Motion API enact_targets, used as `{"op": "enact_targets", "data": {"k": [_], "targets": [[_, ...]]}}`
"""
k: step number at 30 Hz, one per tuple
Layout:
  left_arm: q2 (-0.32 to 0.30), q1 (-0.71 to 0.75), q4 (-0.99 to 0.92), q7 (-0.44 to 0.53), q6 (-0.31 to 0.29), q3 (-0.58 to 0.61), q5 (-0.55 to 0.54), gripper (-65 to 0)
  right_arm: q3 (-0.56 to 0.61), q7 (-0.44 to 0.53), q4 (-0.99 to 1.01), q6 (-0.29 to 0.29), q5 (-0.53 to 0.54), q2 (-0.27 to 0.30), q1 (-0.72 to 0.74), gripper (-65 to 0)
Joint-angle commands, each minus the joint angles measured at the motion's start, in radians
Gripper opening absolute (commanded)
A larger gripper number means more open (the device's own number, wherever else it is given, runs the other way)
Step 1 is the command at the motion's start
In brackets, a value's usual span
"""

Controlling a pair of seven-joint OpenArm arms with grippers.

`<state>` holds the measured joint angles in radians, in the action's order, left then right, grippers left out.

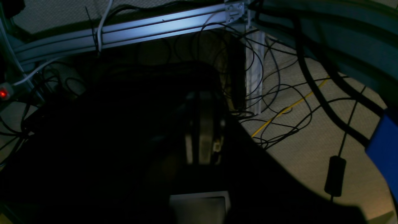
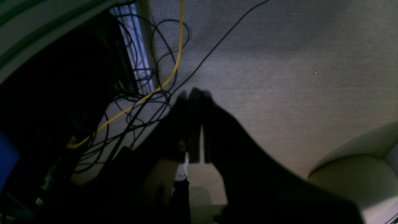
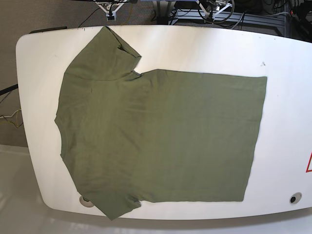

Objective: Fold the T-shirt properly

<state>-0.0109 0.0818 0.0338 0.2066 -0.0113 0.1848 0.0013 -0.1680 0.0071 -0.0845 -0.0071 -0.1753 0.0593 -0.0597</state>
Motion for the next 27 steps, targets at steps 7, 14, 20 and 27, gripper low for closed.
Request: {"op": "enact_targets", "data": {"k": [7,14,20,27], "targets": [[0.002,0.004,0.003,0.01,0.002,0.002,-0.005,-65.0,0.001,0.005,-0.002,0.001,0.007,0.006,-0.003,-65.0],[0.002,0.004,0.004,0.011,0.003,0.002,-0.006,-65.0,0.001,0.005,-0.003,0.001,0.006,0.005,-0.002,-65.0],[-0.002,0.011,0.004,0.009,0.005,0.003,-0.005,-65.0,0.002,0.022,-0.002,0.0,0.001,0.006,-0.011,-65.0],[-0.01,0.022,0.008,0.016,0.005,0.003,-0.005,-65.0,0.003,0.04,-0.002,0.0,0.0,0.009,-0.02,-65.0]]}}
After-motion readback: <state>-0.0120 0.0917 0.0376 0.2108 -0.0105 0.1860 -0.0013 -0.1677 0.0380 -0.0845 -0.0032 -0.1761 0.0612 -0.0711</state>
